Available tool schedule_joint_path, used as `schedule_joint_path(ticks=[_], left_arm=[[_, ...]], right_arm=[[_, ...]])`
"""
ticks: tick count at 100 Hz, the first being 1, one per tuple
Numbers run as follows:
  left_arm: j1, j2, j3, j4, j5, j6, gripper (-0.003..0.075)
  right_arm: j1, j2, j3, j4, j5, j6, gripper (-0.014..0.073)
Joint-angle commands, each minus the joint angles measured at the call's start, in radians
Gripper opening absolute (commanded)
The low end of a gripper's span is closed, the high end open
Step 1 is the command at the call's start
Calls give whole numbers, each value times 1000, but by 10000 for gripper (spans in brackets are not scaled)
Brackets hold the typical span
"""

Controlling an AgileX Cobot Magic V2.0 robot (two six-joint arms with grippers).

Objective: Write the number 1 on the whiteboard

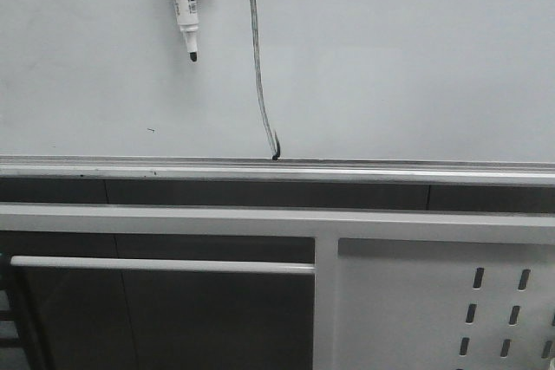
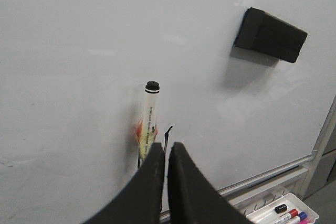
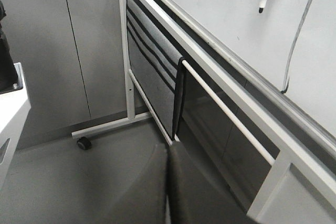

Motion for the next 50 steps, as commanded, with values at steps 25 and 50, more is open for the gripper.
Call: schedule_joint_path(ticks=[25, 50], left_arm=[[-4, 0, 19, 16, -116, 1, -20], [5, 1, 184, 139, -277, -97, -20]], right_arm=[[-6, 2, -31, 24, -29, -3, -57], [-6, 2, -31, 24, -29, -3, -57]])
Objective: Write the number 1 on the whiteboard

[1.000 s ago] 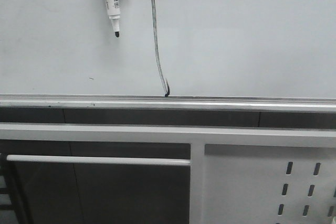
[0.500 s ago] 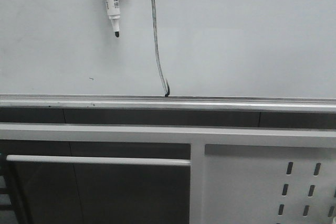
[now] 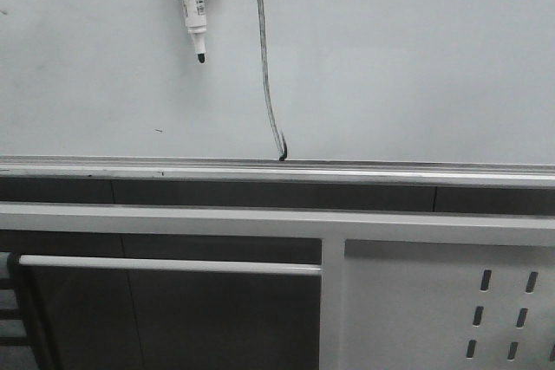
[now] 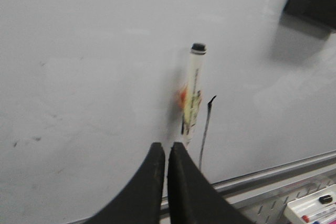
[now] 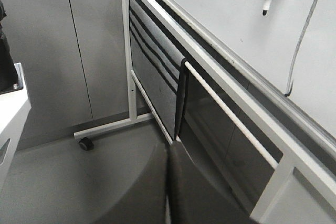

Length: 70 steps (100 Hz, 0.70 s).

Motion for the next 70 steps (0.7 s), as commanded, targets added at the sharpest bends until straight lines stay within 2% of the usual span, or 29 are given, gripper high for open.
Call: schedule_joint_path(ticks=[1, 12, 19, 28, 34, 46, 70], left_arm=[[5, 1, 29, 108, -126, -93, -20], [7, -4, 105, 348, -232, -257, -20], [7, -27, 162, 470, -313, -298, -20], [12, -84, 236, 490, -394, -298, -20], [32, -145, 275, 488, -397, -298, -20], [108, -267, 322, 452, -334, -298, -20], [340, -456, 335, 421, 19, -298, -20]], right_arm=[[-6, 2, -31, 24, -30, -5, -57], [-6, 2, -31, 24, -30, -5, -57], [-6, 2, -31, 24, -30, -5, -57], [-6, 2, -31, 24, -30, -5, -57], [-6, 2, -31, 24, -30, -5, -57], [-6, 2, -31, 24, -30, -5, -57], [-6, 2, -31, 24, -30, -5, -57]])
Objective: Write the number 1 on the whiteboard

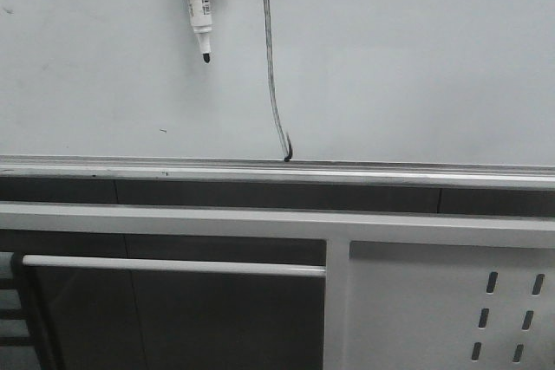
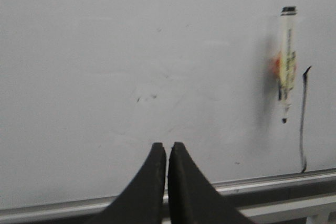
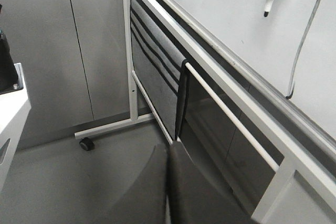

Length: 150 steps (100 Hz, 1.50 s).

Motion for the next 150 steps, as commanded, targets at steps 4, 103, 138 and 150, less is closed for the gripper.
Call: schedule_joint_path(ticks=[4, 103, 138, 150], left_arm=[[96, -59, -4, -5, 98, -9, -20], [171, -85, 37, -23, 401, -9, -20], [171, -85, 37, -23, 401, -9, -20], [171, -85, 37, -23, 401, -9, -20]], right_arm=[[-6, 2, -31, 24, -30, -5, -57], [-6, 2, -31, 24, -28, -5, -57], [-6, 2, -31, 24, -31, -5, -57], [-6, 2, 3, 32, -34, -5, -57]])
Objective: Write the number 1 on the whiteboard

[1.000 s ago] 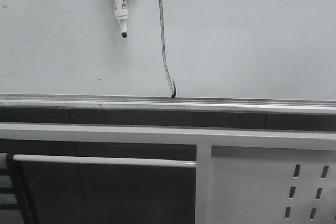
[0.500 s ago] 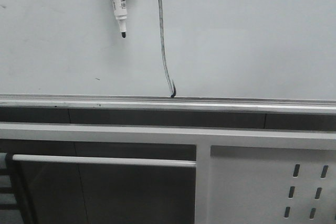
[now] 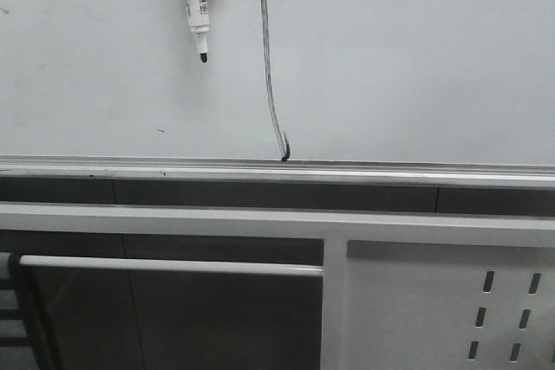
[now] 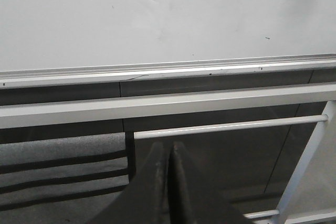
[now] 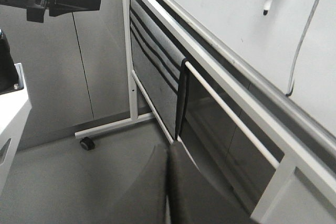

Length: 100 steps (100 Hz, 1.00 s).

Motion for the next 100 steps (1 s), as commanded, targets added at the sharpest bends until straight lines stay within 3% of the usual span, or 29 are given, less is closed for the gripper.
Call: schedule_joint_path(ticks=[1, 9, 32, 39, 55, 63, 68, 74, 100], left_arm=[[1, -21, 34, -17, -44, -9, -20], [1, -21, 34, -17, -44, -9, -20], [1, -21, 34, -17, -44, -9, -20], [1, -21, 34, -17, -44, -9, -20], [1, -21, 34, -17, -44, -9, -20], [1, -21, 34, -17, -44, -9, -20], [1, -21, 34, -17, -44, -9, -20], [1, -21, 34, -17, -44, -9, -20], [1, -21, 34, -17, -44, -9, -20]], right_arm=[[-6, 2, -4, 26, -36, -5, -57], [-6, -15, 27, -5, -44, -5, -57], [-10, -122, 113, -445, -298, 24, -57], [-38, -154, 147, -563, -387, 211, -57], [-168, -200, 244, -884, -522, 844, -57], [-247, -225, 273, -1071, -486, 1200, -57], [-299, -242, 273, -1167, -443, 1352, -57], [-365, -261, 273, -1224, -403, 1431, -57], [-589, -389, 273, -1226, -187, 1433, -57]])
